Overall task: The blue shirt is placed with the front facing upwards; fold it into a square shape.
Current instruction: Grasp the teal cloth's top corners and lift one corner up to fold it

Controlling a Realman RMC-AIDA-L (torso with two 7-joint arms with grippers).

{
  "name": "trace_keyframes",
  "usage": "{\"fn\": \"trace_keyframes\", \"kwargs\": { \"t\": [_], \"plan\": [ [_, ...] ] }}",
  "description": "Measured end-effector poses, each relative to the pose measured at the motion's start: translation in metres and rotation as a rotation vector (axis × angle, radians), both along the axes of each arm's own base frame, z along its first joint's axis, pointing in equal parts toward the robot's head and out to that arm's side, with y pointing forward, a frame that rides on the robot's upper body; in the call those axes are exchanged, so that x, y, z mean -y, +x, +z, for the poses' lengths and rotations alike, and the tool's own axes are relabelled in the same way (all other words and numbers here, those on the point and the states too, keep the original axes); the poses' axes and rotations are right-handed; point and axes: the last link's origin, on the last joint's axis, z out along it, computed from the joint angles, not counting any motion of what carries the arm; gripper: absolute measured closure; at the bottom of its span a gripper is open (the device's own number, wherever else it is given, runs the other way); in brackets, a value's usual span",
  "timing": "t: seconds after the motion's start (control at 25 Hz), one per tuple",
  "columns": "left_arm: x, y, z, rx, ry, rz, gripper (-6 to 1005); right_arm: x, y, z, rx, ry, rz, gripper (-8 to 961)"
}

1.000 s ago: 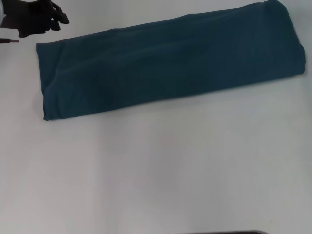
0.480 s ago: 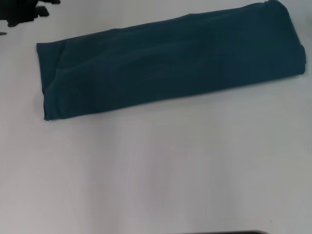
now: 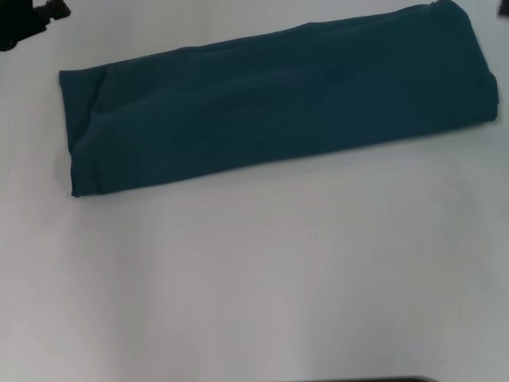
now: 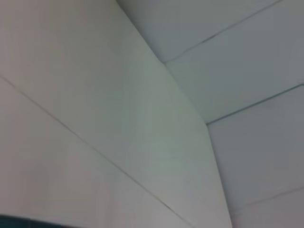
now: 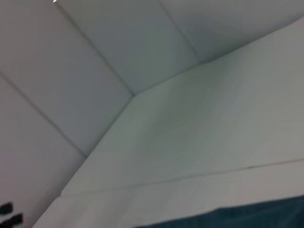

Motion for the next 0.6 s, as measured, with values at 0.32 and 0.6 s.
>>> {"fn": "trace_keyframes", "kwargs": {
  "t": [0.32,0.6],
  "plan": [
    [0.005,-0.003,-0.007,-0.002,-0.007,-0.014,570,0.043,0.044,-0.001,0.127,0.041,-0.034,19],
    [0.007,-0.006,-0.007,0.014,-0.001,-0.006,570,0.037,0.055,-0.016,0.209,-0.004,-0.104,20]
  ]
}}
